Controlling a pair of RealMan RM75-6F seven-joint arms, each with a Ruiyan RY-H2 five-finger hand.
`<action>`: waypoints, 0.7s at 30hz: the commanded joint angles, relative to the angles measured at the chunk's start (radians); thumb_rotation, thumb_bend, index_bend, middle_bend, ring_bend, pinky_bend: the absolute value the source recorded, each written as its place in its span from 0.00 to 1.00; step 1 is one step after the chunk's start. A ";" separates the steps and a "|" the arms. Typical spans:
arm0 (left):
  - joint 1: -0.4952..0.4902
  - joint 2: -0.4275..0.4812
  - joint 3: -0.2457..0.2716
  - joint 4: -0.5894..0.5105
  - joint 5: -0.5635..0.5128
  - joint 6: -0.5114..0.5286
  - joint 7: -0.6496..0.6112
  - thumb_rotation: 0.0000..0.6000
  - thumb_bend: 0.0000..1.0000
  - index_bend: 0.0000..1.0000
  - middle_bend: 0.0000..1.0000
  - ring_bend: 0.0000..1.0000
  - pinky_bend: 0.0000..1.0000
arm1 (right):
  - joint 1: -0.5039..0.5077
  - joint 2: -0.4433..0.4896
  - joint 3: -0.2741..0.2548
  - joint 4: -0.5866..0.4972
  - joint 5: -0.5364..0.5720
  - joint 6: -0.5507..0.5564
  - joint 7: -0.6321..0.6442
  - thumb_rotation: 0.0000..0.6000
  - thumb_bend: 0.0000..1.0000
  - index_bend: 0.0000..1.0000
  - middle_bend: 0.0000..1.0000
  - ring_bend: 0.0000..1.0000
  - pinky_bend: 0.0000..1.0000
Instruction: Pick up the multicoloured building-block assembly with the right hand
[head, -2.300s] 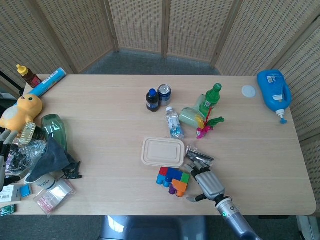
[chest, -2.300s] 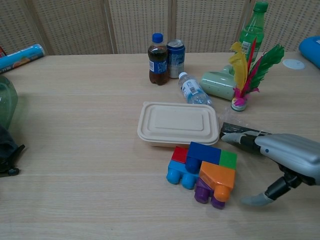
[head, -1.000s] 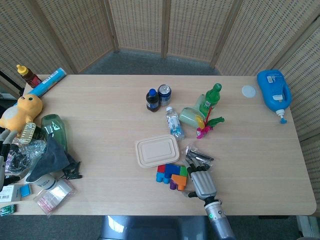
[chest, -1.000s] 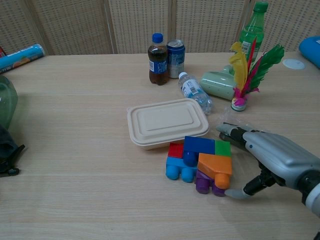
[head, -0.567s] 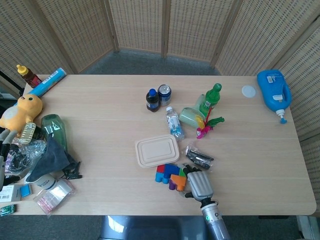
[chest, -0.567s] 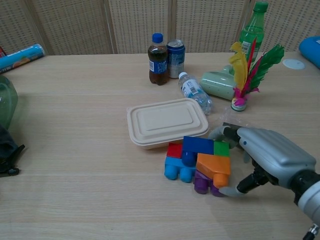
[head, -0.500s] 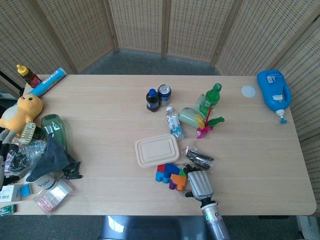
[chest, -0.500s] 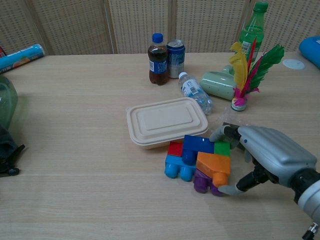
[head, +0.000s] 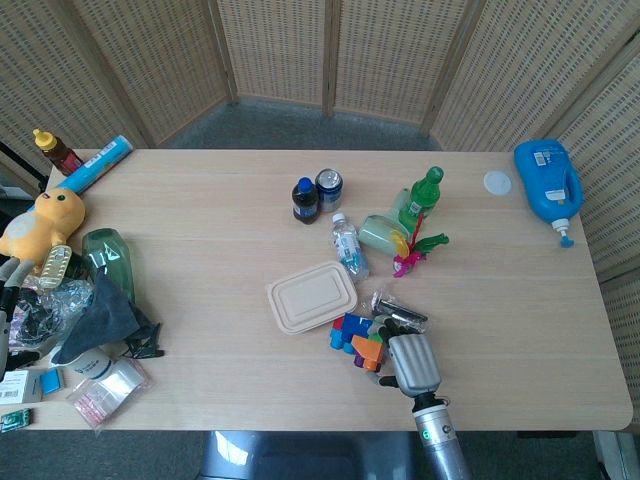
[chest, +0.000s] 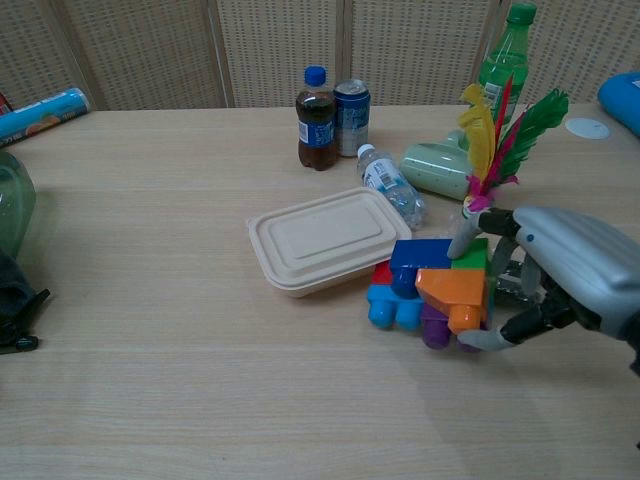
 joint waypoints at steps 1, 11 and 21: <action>0.000 -0.001 0.001 0.000 0.001 -0.001 0.000 1.00 0.00 0.00 0.00 0.00 0.00 | -0.014 0.052 0.001 -0.056 -0.027 0.031 -0.006 1.00 0.00 0.45 0.44 0.41 0.54; 0.000 0.004 0.001 -0.014 0.009 0.001 -0.009 1.00 0.00 0.00 0.00 0.00 0.00 | -0.035 0.207 0.034 -0.227 -0.083 0.095 -0.028 1.00 0.00 0.45 0.44 0.41 0.54; -0.001 0.006 0.005 -0.023 0.013 -0.004 -0.018 1.00 0.00 0.00 0.00 0.00 0.00 | -0.024 0.410 0.143 -0.559 -0.148 0.146 -0.131 1.00 0.00 0.44 0.43 0.41 0.54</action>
